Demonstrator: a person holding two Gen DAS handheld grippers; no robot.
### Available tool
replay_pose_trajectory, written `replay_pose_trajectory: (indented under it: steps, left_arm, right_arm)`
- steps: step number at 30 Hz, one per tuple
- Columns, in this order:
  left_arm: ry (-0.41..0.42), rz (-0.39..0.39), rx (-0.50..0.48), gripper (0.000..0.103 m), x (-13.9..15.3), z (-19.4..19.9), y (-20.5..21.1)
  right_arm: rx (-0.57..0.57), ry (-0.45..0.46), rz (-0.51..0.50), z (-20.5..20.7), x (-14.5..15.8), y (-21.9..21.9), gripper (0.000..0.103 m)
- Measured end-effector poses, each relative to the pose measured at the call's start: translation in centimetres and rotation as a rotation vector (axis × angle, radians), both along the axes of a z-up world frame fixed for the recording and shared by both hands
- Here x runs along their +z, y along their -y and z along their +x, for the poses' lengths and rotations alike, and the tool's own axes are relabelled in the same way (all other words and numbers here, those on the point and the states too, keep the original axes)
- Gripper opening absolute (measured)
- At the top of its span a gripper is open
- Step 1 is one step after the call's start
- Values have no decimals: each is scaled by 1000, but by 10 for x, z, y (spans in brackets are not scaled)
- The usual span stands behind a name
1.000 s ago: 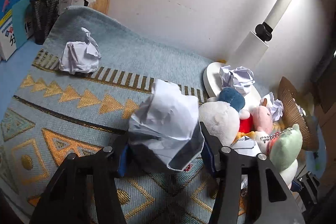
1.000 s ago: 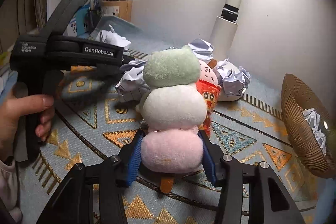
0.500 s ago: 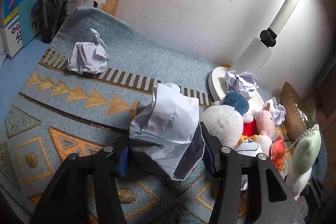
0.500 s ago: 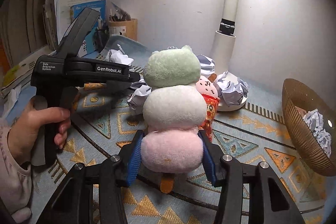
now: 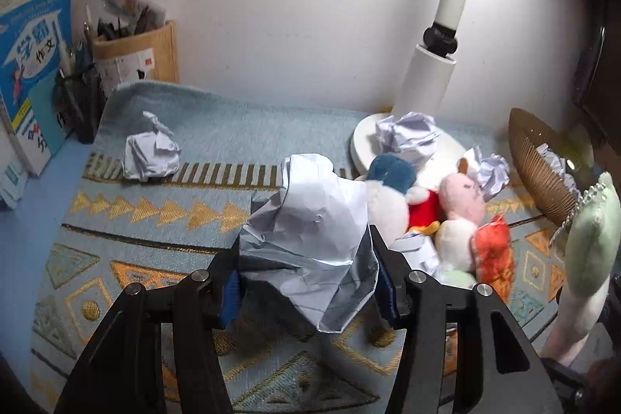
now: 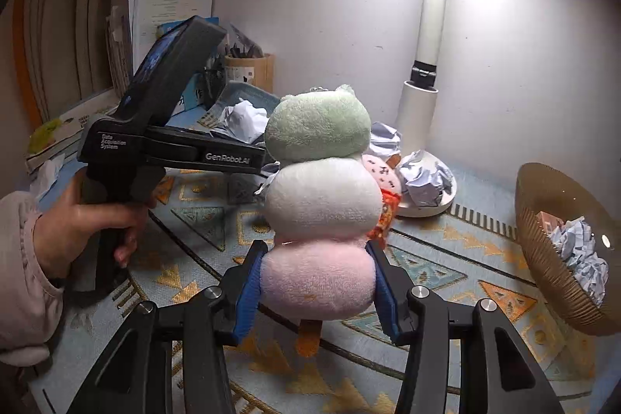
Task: Organize objects
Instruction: 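Carry paper ball and stacked plush to the amber bowl and release both, then withdraw both tools from the bowl back over the rug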
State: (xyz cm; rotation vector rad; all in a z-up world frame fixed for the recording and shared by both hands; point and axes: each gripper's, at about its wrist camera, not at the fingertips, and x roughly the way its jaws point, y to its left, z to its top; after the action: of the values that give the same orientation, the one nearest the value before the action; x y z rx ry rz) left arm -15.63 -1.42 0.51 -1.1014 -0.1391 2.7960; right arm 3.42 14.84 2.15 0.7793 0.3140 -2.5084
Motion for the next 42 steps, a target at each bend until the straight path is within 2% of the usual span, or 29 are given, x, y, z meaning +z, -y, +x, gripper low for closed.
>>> replay_pose_trajectory:
  steps: [3,4,7,10,12,15,19,21,22,23,24,26,29,32,37,42]
  left_arm:
    - [-53,25,-14,52,27,-1,-13]
    - [-79,26,-27,52,41,19,-20]
    - [-141,36,-89,52,82,22,-50]
    - [-190,36,-183,52,114,20,-99]
    - [-226,8,-246,52,134,27,-133]
    - [-236,-11,-330,52,142,12,-188]
    - [-208,-33,-402,53,132,-7,-249]
    - [-190,-72,-433,68,119,-15,-274]
    - [-168,-96,-446,94,111,-20,-286]
    - [-125,-144,-416,102,100,-27,-295]
    - [-67,-185,-393,103,89,-35,-303]
    - [14,-158,-434,103,72,-42,-307]
    - [44,-105,-434,103,64,-36,-297]
    - [37,-128,-408,103,66,-29,-287]
    - [-18,-165,-349,103,91,-11,-256]
    - [-55,-214,-223,103,120,7,-175]
  right_arm:
    - [-40,-21,-40,-8,27,-30,50]
    - [-62,-29,-56,-12,36,-43,50]
    - [-135,-45,-101,-26,63,-85,50]
    - [-222,-45,-112,-43,83,-129,50]
    - [-273,-32,-124,-54,92,-159,50]
    - [-333,13,-124,-71,100,-196,50]
    - [-396,107,-95,-92,93,-232,50]
    - [-432,149,-90,-100,86,-247,51]
    - [-453,178,-80,-105,82,-253,62]
    - [-469,212,-74,-110,77,-259,88]
    - [-479,260,-72,-115,71,-264,103]
    - [-502,284,-102,-110,66,-274,103]
    - [-498,284,-141,-104,65,-278,103]
    - [-499,289,-157,-101,68,-269,103]
    - [-467,271,-235,-94,83,-242,103]
    - [-400,257,-282,-80,98,-189,103]
